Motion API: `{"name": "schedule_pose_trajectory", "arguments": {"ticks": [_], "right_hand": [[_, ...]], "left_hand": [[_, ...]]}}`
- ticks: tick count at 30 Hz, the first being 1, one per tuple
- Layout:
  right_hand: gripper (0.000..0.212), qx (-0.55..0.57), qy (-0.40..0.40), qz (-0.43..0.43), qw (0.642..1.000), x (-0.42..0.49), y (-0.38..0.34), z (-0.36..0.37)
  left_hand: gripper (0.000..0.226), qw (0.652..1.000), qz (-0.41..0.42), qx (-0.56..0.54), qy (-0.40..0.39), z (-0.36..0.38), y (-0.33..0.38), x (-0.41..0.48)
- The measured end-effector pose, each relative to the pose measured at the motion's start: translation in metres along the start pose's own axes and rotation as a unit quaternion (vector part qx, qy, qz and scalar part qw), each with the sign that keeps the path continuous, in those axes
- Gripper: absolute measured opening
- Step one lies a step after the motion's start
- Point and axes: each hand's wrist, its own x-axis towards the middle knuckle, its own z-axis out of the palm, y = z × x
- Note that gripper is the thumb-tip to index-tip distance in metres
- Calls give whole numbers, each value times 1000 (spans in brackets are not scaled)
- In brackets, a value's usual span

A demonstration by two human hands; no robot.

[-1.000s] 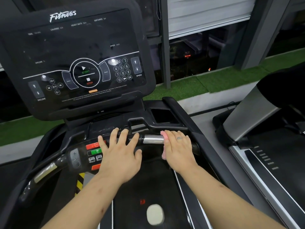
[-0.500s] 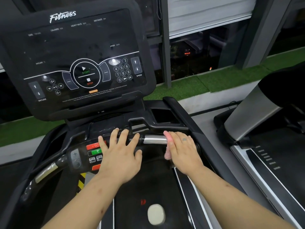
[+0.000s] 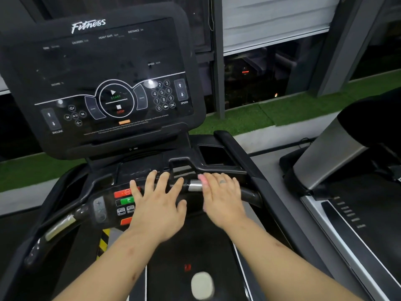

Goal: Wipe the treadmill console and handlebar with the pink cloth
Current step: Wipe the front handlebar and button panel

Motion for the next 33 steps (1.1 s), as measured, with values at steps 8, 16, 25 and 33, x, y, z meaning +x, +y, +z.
{"name": "schedule_pose_trajectory", "arguments": {"ticks": [8,16,25,33], "right_hand": [[57,51,31,18,998,-22,50,-8],[74,107,57,101,987,-32,65,2],[56,60,61,43,995,-11,4,-7],[50,92,48,42,994,-16,42,-6]], "left_hand": [[64,1000,0,1,-4,0,-2,1],[64,1000,4,-2,1,0,-2,1],[65,1000,-4,6,2,2,0,2],[64,1000,-5,-1,2,2,-1,1]]}}
